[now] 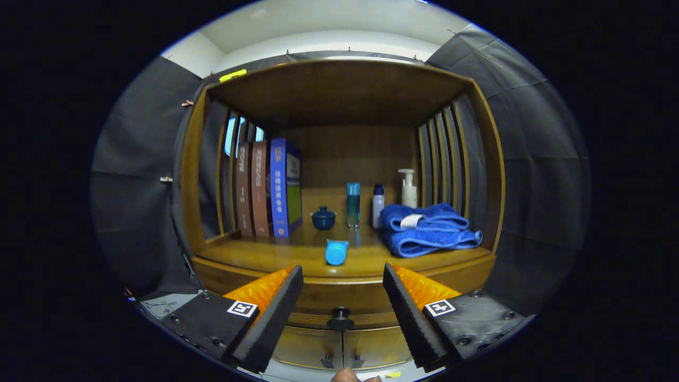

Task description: Pull open the drawer, take out the items inside it, and place them on the countertop above the cabinet.

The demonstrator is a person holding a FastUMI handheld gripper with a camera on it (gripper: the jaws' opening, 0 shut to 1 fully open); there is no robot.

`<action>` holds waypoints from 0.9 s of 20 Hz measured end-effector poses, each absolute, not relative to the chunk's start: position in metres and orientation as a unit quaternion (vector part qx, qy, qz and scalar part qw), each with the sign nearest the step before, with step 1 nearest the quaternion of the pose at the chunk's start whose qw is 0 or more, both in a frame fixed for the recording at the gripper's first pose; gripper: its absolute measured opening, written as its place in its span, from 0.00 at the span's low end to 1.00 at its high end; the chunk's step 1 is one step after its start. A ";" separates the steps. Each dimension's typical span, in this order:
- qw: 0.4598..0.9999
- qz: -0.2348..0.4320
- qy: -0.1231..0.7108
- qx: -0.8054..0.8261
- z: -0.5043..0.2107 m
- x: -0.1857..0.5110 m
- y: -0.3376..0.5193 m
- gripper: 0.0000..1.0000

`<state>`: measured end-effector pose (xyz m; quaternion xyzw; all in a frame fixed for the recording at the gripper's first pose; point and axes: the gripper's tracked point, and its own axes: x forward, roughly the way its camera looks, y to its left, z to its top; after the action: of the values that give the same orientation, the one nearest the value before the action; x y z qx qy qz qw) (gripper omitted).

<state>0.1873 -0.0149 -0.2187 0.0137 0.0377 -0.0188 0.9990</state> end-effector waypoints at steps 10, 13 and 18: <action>1.000 0.015 0.008 0.007 -0.087 0.112 0.006 0.99; 0.999 0.027 0.007 0.022 -0.054 0.083 0.016 0.99; 0.999 0.016 -0.004 0.027 -0.019 0.037 0.008 0.98</action>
<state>0.0373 0.0081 -0.0193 0.0267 -0.0041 0.0165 0.9995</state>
